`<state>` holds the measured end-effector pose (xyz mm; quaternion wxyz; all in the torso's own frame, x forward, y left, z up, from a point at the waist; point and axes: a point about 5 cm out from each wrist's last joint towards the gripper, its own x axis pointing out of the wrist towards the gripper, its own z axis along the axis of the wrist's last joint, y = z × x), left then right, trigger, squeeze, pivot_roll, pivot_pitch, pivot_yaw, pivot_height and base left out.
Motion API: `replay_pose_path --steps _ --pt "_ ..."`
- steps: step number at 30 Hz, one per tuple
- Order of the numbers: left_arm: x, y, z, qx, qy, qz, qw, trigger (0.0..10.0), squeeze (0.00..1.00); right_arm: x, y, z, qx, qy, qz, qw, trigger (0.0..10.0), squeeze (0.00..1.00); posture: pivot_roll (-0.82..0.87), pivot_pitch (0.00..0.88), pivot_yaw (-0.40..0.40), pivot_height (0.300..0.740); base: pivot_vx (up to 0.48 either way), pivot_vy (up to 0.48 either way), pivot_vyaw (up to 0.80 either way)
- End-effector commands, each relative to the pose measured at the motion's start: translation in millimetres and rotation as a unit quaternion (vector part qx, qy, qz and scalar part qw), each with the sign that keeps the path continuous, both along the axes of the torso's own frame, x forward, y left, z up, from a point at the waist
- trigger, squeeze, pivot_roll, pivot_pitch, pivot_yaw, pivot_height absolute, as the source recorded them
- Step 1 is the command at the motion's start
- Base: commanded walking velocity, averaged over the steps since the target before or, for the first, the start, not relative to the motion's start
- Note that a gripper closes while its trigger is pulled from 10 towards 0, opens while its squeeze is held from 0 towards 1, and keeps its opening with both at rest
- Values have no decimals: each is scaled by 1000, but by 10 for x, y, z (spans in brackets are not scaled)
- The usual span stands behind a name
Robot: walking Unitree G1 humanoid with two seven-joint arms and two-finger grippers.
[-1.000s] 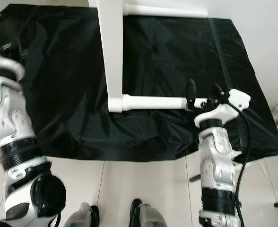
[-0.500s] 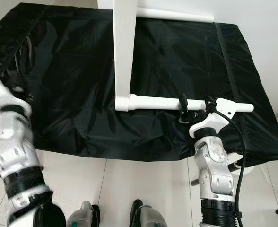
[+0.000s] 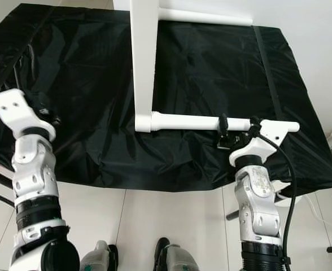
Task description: Building children table
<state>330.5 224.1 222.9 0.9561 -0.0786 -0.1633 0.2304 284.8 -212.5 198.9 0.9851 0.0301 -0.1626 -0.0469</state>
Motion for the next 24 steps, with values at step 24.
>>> replay_pose_path --steps 24 --pt "2 -414 -150 80 50 -288 953 10000 0 -59 -61 -91 -9 17 -22 1000 10000 0 81 195 -11 740 0 0 0"
